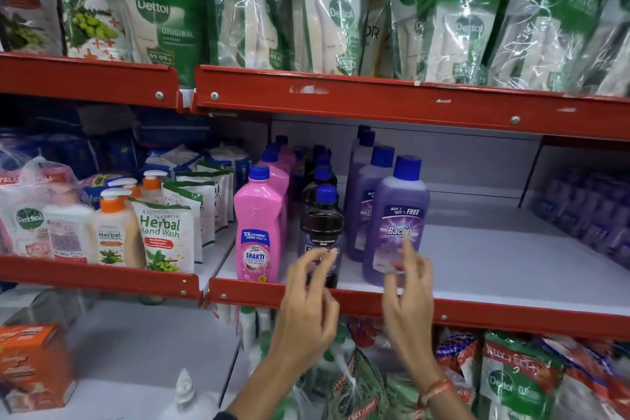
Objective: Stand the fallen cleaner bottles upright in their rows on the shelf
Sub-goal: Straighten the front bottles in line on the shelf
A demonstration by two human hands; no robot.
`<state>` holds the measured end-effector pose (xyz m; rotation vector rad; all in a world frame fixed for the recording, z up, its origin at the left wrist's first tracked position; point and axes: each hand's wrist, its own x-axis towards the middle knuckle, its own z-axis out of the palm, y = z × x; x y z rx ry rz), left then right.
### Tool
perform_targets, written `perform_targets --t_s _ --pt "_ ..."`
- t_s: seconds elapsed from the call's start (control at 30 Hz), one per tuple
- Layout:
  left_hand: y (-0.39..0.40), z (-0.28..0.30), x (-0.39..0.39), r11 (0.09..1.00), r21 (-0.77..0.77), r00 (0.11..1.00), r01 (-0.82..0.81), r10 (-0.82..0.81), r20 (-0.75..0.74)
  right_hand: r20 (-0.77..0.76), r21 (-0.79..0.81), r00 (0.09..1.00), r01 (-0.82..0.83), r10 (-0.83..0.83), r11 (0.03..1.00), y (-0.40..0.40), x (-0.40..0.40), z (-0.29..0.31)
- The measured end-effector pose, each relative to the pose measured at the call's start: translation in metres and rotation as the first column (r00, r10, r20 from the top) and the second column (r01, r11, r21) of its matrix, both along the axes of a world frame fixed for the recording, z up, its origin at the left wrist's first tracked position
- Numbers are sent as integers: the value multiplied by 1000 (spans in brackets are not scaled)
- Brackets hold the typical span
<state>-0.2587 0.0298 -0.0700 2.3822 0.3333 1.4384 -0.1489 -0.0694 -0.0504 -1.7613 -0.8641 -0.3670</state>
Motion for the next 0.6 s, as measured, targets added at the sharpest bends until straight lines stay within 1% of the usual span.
perform_targets --t_s 0.03,0.07,0.1,0.17,0.23,0.3,0.37,0.4,0.5,0.6 --pt "-9 4 7 998 -4 997 58 -58 -43 -40 75 998 47 -44 996 -7 9 1" --pt "-17 9 16 993 -41 988 110 -113 -105 -83 106 995 59 -50 993 -13 18 2" --pt "-25 14 27 984 -100 972 147 -163 -169 -108 86 994 39 -29 996 -18 28 3" --pt "-32 20 54 946 -272 937 177 -246 -246 -136 -18 987 -88 84 996 -23 48 5" --pt "-29 27 75 891 -429 916 147 -286 -280 -185 -131 961 -231 205 964 -21 63 7" --pt "-21 31 87 856 -504 889 113 -314 -334 -182 -236 954 -276 236 932 -20 70 10" --pt "-20 34 86 837 -538 867 100 -338 -366 -186 -280 954 -281 235 918 -20 70 11" --pt "-21 36 84 842 -531 866 96 -334 -372 -193 -288 951 -288 240 913 -22 70 11" --pt "-32 35 74 879 -471 884 70 -273 -379 -188 -329 954 -284 232 901 -35 65 8" --pt "-42 31 63 918 -397 901 9 -180 -394 -140 -349 960 -278 243 895 -46 57 3"
